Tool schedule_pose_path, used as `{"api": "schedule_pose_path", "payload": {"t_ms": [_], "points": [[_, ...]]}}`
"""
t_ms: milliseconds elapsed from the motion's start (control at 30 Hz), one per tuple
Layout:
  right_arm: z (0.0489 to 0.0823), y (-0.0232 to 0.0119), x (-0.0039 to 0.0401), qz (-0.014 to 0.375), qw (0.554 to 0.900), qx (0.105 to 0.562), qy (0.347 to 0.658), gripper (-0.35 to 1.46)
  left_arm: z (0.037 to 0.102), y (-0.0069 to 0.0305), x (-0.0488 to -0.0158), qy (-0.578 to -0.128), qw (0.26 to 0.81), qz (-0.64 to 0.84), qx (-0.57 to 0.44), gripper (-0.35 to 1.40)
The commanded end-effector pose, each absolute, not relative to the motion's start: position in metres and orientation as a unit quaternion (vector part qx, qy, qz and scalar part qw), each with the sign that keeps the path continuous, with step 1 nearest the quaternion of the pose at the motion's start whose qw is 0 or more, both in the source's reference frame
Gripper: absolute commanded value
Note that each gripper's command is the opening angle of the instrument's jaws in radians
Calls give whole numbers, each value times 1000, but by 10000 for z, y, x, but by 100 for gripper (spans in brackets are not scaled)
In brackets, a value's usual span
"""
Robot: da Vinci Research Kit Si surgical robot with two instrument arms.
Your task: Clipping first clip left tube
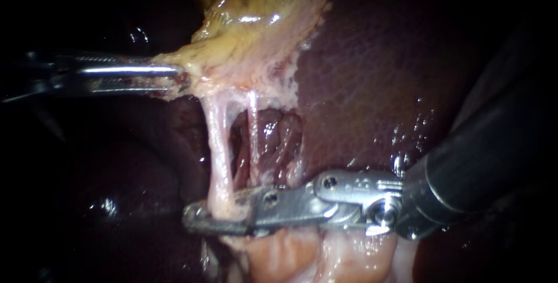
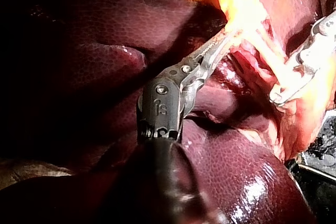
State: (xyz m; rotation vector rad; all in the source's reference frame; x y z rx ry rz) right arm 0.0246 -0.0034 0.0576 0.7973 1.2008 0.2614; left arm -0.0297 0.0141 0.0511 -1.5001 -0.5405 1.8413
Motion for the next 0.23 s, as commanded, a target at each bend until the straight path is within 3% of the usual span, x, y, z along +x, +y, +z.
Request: {"api": "schedule_pose_path", "payload": {"t_ms": [33, 233], "points": [[577, -34, 246, 119, 743, 364, 548, -35, 511, 141, -297, -208, 346, 709, -578, -35], [578, -34, 245, 123, 743, 368, 546, -35, 512, 141, -297, -208, 346, 709, -578, -35]]}}
